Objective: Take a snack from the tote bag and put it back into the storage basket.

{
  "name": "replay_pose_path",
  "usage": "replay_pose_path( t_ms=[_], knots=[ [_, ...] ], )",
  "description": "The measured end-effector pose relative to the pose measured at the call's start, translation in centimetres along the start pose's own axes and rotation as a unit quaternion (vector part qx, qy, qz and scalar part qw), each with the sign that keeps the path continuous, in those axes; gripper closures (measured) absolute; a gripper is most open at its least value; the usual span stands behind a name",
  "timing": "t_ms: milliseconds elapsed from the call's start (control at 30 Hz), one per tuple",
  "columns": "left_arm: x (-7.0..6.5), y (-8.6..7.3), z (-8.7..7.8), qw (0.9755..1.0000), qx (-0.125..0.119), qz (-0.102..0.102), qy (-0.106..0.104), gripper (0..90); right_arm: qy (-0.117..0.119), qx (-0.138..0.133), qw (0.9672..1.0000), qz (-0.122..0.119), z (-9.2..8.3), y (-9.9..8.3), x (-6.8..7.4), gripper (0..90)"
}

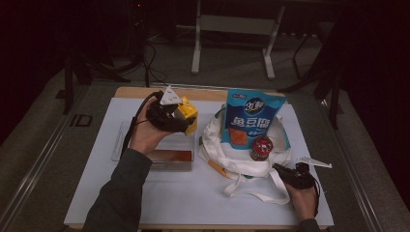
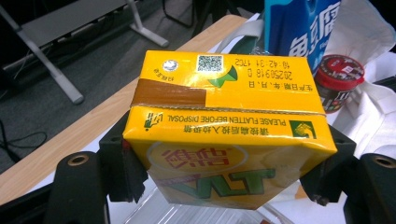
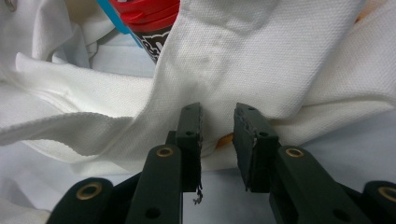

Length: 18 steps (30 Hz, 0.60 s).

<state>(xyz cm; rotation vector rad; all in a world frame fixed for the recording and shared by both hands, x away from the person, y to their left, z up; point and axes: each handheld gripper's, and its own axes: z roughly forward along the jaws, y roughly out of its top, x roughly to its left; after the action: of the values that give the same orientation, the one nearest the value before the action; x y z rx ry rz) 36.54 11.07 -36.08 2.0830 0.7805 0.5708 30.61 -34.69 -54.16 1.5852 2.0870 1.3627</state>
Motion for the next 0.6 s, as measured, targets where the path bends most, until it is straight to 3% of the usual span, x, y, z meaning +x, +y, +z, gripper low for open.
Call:
replay_pose_path(
  t_ms=[333, 467, 600],
  knots=[
    [0.6, -1.2, 0.1, 0.9998, 0.014, -0.010, 0.012, 28.8, 0.000, 0.000, 1.0000, 0.000, 0.0, 0.0, 0.0, 71.8],
    [0.6, -1.7, 0.3, 0.9992, 0.027, -0.002, 0.029, 28.8, 0.000, 0.000, 1.0000, -0.001, 0.0, 0.0, 0.0, 71.8],
    [0.9, -2.2, 0.3, 0.9992, 0.027, -0.010, 0.027, 28.8, 0.000, 0.000, 1.0000, -0.001, 0.0, 0.0, 0.0, 71.8]
  ],
)
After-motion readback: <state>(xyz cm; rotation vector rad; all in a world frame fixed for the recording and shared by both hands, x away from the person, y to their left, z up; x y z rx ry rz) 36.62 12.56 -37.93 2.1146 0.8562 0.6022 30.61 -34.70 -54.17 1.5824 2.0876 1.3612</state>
